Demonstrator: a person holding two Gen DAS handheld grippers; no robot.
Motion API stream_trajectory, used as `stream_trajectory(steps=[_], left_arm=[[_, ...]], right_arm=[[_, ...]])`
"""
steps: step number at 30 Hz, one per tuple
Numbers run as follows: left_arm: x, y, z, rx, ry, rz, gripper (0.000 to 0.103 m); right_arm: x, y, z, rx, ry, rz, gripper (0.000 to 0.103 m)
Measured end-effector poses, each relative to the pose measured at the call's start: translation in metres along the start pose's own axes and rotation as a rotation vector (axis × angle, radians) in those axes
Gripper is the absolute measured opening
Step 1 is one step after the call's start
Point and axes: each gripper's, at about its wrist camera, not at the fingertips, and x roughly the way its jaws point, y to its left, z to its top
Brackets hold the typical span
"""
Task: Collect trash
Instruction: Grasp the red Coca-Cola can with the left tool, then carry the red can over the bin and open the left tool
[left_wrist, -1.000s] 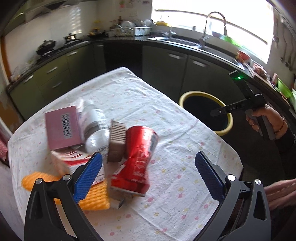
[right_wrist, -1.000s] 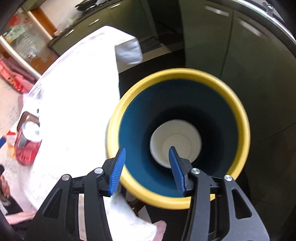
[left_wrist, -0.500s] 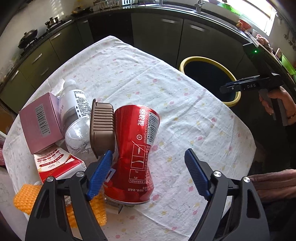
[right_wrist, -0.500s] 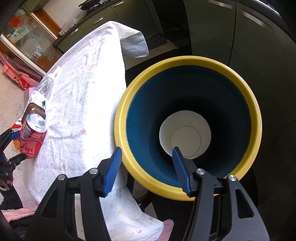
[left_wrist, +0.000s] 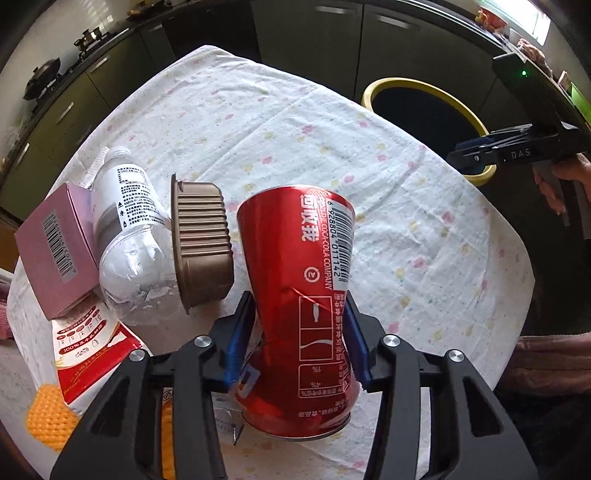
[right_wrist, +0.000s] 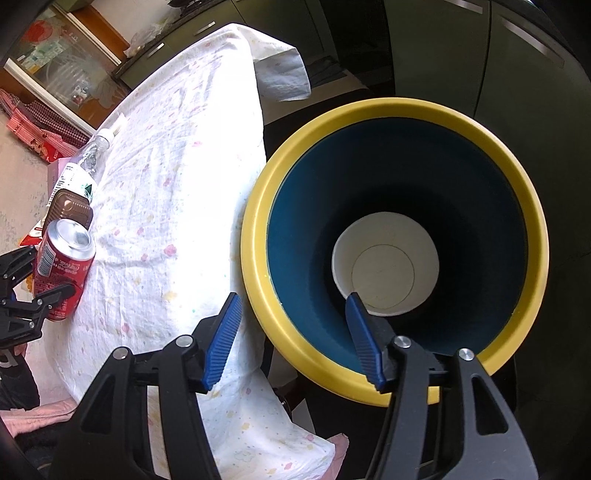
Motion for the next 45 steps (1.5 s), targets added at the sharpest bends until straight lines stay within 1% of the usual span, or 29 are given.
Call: stream_trajectory(steps=[5, 10, 14, 16, 19, 21, 24, 26, 29, 32, 36, 37, 38, 40, 41, 43, 45], left_arm=[[-0.007, -0.001, -0.003, -0.023, -0.028, -0.028, 0.046], [-0.029, -0.016, 0.0, -0.002, -0.093, -0.048, 0.046], [-0.049, -0.041, 0.018, 0.042, -0.165, -0.088, 0.046], [-0.052, -0.055, 0.034, 0.067, -0.19, -0.108, 0.046], [-0.048, -0.08, 0.061, 0.108, -0.206, -0.155, 0.046], [-0.039, -0.1, 0.085, 0.142, -0.205, -0.174, 0.046], [-0.021, -0.128, 0.118, 0.178, -0.195, -0.181, 0.046], [-0.001, -0.144, 0.141, 0.193, -0.174, -0.188, 0.046], [0.029, -0.164, 0.167, 0.206, -0.137, -0.185, 0.046], [0.057, -0.178, 0.185, 0.212, -0.093, -0.181, 0.046], [0.081, -0.191, 0.205, 0.197, -0.067, -0.185, 0.047], [0.085, -0.193, 0.211, 0.188, -0.07, -0.18, 0.048], [0.086, -0.193, 0.212, 0.183, -0.074, -0.179, 0.055], [0.083, -0.192, 0.215, 0.17, -0.09, -0.173, 0.065], [0.081, -0.192, 0.214, 0.167, -0.099, -0.172, 0.068], [0.071, -0.188, 0.208, 0.164, -0.113, -0.168, 0.07], [0.05, -0.18, 0.196, 0.146, -0.143, -0.176, 0.074]], right_arm=[[-0.004, 0.002, -0.005, 0.0, -0.018, 0.005, 0.056], [-0.017, -0.004, -0.015, 0.011, -0.053, 0.014, 0.056], [-0.037, -0.012, -0.026, 0.031, -0.108, -0.024, 0.056], [-0.052, -0.019, -0.033, 0.044, -0.15, -0.062, 0.056], [-0.072, -0.031, -0.047, 0.071, -0.199, -0.09, 0.056], [-0.082, -0.04, -0.058, 0.094, -0.219, -0.093, 0.056], [-0.093, -0.053, -0.074, 0.124, -0.233, -0.101, 0.056], [-0.098, -0.062, -0.083, 0.145, -0.241, -0.105, 0.056], [-0.104, -0.077, -0.098, 0.182, -0.25, -0.107, 0.057], [-0.106, -0.089, -0.105, 0.208, -0.256, -0.108, 0.058], [-0.105, -0.099, -0.111, 0.232, -0.255, -0.106, 0.06], [-0.104, -0.1, -0.112, 0.235, -0.254, -0.104, 0.06], [-0.103, -0.101, -0.112, 0.238, -0.252, -0.102, 0.06], [-0.102, -0.1, -0.113, 0.237, -0.25, -0.096, 0.06], [-0.101, -0.099, -0.114, 0.235, -0.25, -0.095, 0.06], [-0.099, -0.094, -0.112, 0.228, -0.248, -0.092, 0.06], [-0.096, -0.091, -0.108, 0.222, -0.247, -0.086, 0.06]])
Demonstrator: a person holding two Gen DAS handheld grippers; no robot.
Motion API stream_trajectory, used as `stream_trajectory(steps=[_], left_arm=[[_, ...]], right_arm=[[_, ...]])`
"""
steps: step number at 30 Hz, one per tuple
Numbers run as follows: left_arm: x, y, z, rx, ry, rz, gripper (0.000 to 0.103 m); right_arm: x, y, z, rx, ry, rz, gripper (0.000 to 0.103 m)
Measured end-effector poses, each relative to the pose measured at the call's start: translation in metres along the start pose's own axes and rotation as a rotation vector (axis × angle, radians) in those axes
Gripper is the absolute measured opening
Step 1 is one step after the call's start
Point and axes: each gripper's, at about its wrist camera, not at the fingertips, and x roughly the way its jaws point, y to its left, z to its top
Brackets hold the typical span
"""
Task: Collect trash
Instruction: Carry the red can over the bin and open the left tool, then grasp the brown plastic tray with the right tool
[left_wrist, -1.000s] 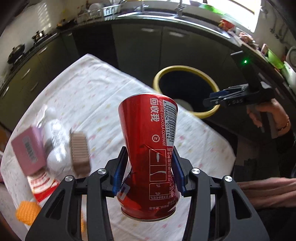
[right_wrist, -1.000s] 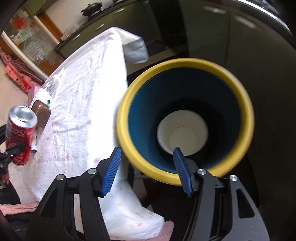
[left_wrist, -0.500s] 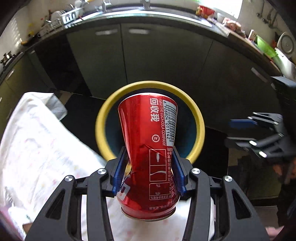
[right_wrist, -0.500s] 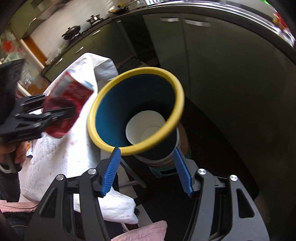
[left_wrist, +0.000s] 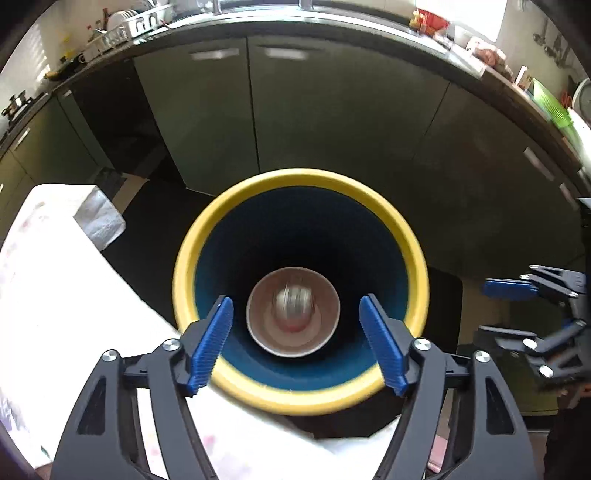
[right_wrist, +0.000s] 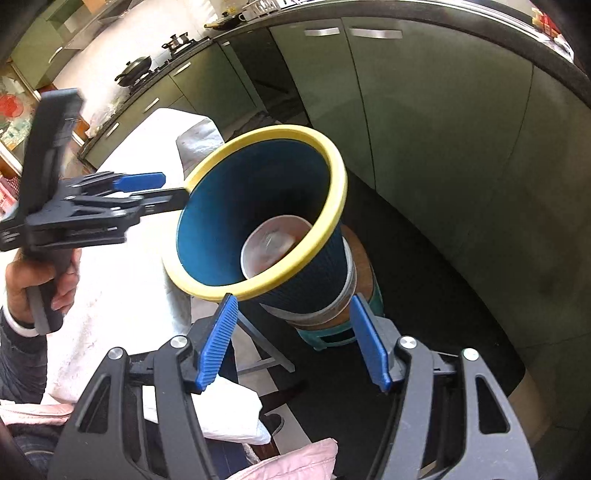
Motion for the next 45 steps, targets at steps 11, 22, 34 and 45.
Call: stream_trajectory(steps=[11, 22, 34, 45], left_arm=[[-0.148, 0.023, -0.113, -0.106, -0.245, -0.007, 0.098], [-0.241, 0.086, -0.261, -0.286, -0.35, 0.093, 0.098], [-0.263, 0.112, -0.332, -0.372, -0.339, 0.2, 0.098], [-0.267, 0.127, -0.345, -0.428, -0.354, 0.185, 0.098]], right_arm=[[0.02, 0.059, 0.004, -0.112, 0.03, 0.069, 0.063], [0.036, 0.222, 0.014, -0.533, 0.064, 0.267, 0.072], [0.089, 0.366, 0.011, -1.101, 0.101, 0.351, 0.083], [0.13, 0.407, 0.024, -1.179, 0.173, 0.385, 0.08]])
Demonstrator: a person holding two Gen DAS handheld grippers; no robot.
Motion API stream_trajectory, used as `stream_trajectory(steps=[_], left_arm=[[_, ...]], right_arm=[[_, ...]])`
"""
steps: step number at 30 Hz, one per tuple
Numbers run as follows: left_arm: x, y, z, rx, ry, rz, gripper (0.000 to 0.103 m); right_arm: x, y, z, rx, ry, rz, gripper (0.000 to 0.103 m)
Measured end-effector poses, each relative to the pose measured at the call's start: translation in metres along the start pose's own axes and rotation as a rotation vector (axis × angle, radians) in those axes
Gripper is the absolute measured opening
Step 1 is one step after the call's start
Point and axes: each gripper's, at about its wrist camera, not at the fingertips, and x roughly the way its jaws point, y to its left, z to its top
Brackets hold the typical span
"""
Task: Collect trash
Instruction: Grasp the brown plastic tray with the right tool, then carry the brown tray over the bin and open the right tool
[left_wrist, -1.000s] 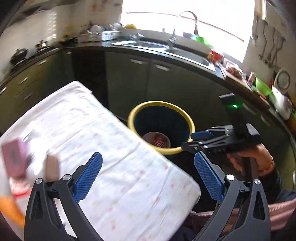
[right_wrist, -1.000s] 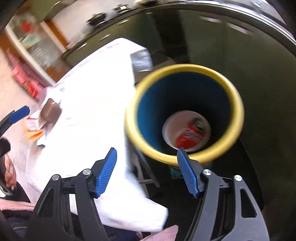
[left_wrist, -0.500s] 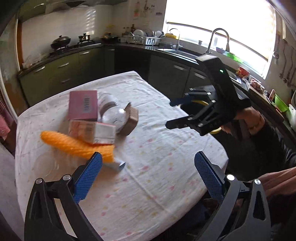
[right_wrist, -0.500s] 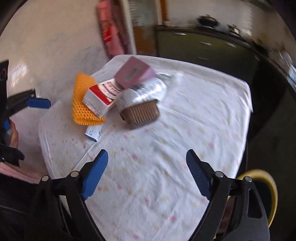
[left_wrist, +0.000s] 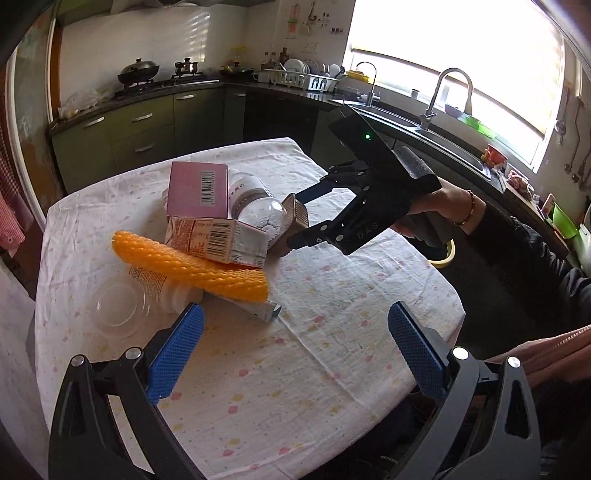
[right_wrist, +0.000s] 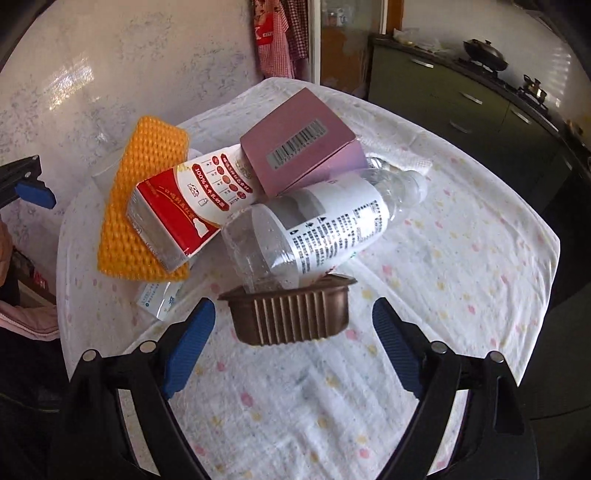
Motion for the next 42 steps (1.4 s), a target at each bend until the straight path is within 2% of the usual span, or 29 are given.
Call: stream_trajectory(steps=[2, 5, 13, 17, 30, 33, 37, 42], left_arm=[[0.002, 0.003, -0.001, -0.007, 0.003, 0.001, 0.098], [0.005, 0.006, -0.002, -0.014, 0.009, 0.001, 0.098], [0.008, 0.007, -0.004, -0.016, 0.014, 0.003, 0.098], [0.009, 0.008, -0.004, -0.022, 0.015, 0.007, 0.098], [0.015, 0.001, -0.003, -0.004, 0.024, 0.005, 0.098], [0.018, -0.001, -0.002, 0.0, 0.03, 0.004, 0.098], [0.022, -0.005, -0.002, 0.004, 0.036, -0.008, 0.098], [0.03, -0.009, -0.003, 0.016, 0.05, -0.015, 0.098]], right_arm=[[0.004, 0.001, 0.005, -0.01, 0.011, 0.011, 0.076], [0.011, 0.003, 0.008, -0.025, 0.036, 0.012, 0.063], [0.014, 0.004, 0.005, -0.019, 0.02, 0.009, 0.061], [0.006, 0.005, -0.007, 0.002, 0.004, 0.005, 0.061], [-0.048, 0.029, -0.048, 0.061, -0.112, -0.013, 0.061], [-0.071, 0.027, -0.063, 0.107, -0.153, -0.04, 0.061], [-0.099, 0.007, -0.091, 0.214, -0.165, -0.15, 0.061], [-0.127, -0.047, -0.153, 0.452, -0.147, -0.294, 0.061]])
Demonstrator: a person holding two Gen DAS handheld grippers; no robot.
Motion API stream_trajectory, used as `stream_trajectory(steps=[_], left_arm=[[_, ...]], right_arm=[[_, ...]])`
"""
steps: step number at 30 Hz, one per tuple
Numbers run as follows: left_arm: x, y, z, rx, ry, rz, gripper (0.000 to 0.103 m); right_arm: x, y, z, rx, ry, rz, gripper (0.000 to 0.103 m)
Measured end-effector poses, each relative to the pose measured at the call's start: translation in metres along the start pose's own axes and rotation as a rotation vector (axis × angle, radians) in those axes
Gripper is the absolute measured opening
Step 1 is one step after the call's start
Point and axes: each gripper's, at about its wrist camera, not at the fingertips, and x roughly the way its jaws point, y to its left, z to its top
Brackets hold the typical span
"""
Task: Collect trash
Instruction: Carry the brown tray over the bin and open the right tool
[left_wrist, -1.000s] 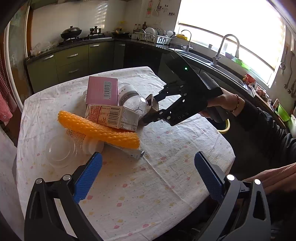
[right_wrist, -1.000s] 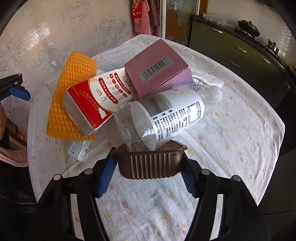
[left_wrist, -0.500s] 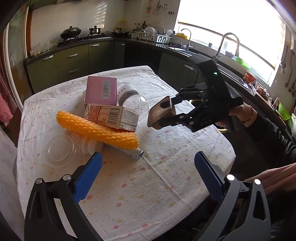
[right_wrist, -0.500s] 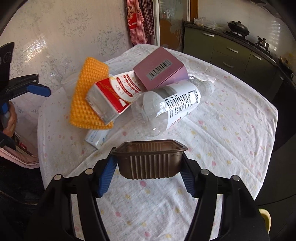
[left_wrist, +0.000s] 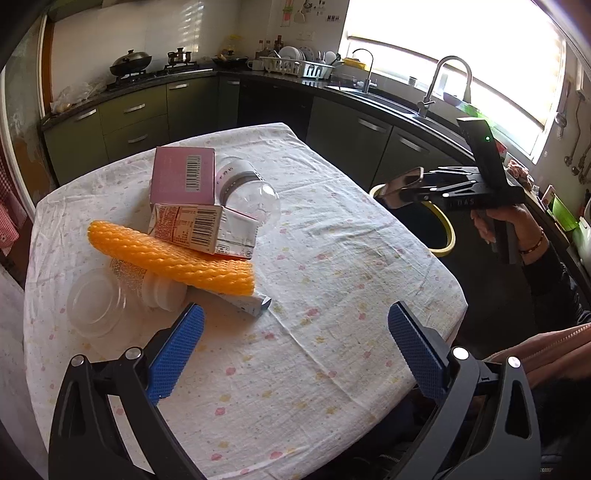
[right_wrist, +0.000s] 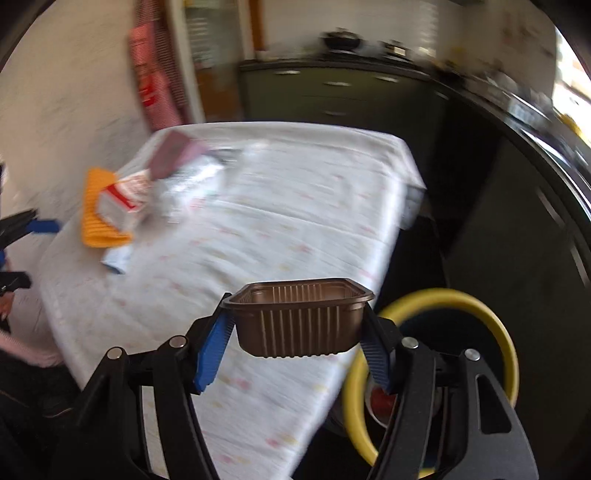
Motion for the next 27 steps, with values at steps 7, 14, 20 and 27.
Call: stream_trajectory(steps=[7, 14, 20, 27], left_arm=[[0.009, -0.007, 0.003, 0.012, 0.019, 0.0, 0.098], [0.013, -0.016, 0.006, 0.034, 0.034, 0.0, 0.098], [0.014, -0.016, 0.005, 0.039, 0.04, 0.007, 0.098], [0.008, -0.006, 0.003, 0.031, 0.039, 0.031, 0.098]], right_arm=[[0.017, -0.092, -0.046, 0.246, 0.101, -0.16, 0.062], [0.04, -0.132, -0.073, 0.359, 0.145, -0.21, 0.067], [0.041, -0.143, -0.079, 0.417, 0.128, -0.202, 0.072], [0.028, -0.126, -0.077, 0.431, 0.092, -0.186, 0.074]])
